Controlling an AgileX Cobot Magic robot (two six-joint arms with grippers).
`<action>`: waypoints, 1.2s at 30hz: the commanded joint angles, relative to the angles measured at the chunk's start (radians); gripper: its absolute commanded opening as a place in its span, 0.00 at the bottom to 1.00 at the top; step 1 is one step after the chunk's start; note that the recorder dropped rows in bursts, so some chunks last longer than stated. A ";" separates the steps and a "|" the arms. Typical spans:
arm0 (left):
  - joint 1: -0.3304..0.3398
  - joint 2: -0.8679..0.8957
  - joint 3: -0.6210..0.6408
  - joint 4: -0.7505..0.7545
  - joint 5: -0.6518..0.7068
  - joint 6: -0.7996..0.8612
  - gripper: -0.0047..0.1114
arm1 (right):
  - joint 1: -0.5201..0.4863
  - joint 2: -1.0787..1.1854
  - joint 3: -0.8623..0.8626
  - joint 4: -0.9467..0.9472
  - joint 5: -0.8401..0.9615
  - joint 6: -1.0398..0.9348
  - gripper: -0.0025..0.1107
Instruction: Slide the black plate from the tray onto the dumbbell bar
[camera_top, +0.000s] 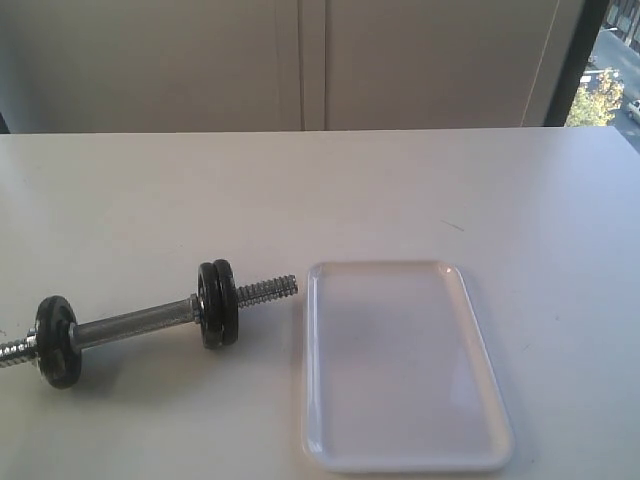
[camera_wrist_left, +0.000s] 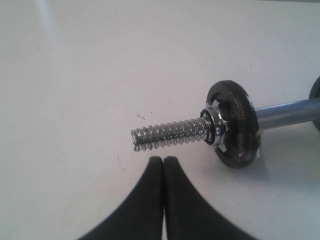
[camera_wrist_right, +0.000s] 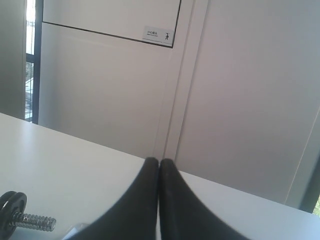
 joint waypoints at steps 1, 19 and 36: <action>-0.027 -0.004 0.003 0.039 0.001 -0.018 0.04 | 0.002 -0.007 0.005 -0.003 -0.008 0.005 0.02; -0.028 -0.004 0.003 0.032 -0.014 -0.018 0.04 | 0.002 -0.007 0.005 -0.003 -0.008 0.005 0.02; -0.028 -0.004 0.003 0.032 -0.014 -0.018 0.04 | 0.069 -0.007 0.005 -0.008 -0.022 0.005 0.02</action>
